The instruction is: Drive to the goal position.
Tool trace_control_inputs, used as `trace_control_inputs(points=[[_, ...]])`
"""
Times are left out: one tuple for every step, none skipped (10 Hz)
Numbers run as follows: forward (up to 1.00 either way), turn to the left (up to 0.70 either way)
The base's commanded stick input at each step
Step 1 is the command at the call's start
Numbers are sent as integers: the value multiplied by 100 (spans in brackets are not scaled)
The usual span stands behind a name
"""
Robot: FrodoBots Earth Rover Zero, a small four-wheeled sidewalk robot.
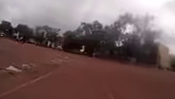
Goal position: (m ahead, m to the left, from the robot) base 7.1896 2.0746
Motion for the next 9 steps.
trace_control_inputs(points=[[70, 0], [70, 0], [70, 0], [70, 0], [70, 0], [70, 0], [70, 0], [70, 0], [70, 0]])
